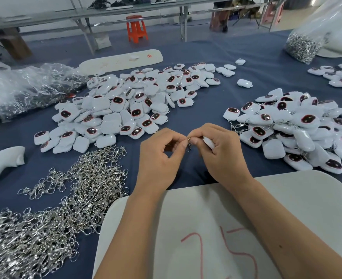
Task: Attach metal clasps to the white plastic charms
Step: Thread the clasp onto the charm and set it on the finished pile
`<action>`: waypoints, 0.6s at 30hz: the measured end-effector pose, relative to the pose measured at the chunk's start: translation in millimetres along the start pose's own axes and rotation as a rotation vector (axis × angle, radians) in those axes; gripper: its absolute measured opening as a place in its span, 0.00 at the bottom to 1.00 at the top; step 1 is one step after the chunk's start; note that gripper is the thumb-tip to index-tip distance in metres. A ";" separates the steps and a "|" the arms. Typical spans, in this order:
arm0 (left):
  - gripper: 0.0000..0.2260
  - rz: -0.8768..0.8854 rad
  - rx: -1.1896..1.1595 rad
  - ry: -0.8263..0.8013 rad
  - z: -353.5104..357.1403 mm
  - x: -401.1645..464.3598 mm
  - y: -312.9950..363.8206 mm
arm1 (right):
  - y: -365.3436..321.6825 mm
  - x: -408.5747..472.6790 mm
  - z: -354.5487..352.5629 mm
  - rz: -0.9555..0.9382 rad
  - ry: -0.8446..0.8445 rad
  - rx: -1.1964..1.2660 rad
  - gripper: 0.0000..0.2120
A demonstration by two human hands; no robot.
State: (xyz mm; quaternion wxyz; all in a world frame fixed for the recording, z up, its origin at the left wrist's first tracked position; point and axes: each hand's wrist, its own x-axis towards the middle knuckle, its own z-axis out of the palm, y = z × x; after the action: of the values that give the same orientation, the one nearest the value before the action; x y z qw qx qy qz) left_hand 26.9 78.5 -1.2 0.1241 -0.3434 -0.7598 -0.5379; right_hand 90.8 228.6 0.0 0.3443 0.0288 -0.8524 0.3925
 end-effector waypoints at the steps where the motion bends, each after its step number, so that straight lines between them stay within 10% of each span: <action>1: 0.05 0.005 0.006 -0.002 0.5 0.1 0.4 | 0.3 -0.2 -0.8 -0.015 -0.014 -0.012 0.07; 18: 0.08 -0.189 -0.124 -0.091 -3.8 0.8 -0.7 | -0.2 -0.3 -0.6 -0.054 -0.052 -0.046 0.07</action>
State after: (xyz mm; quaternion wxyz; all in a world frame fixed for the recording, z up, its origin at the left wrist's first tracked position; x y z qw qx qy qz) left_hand 25.1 75.2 0.2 0.0168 -0.3013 -0.7589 -0.5771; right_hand 91.4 228.8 0.2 0.3332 0.0542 -0.8687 0.3625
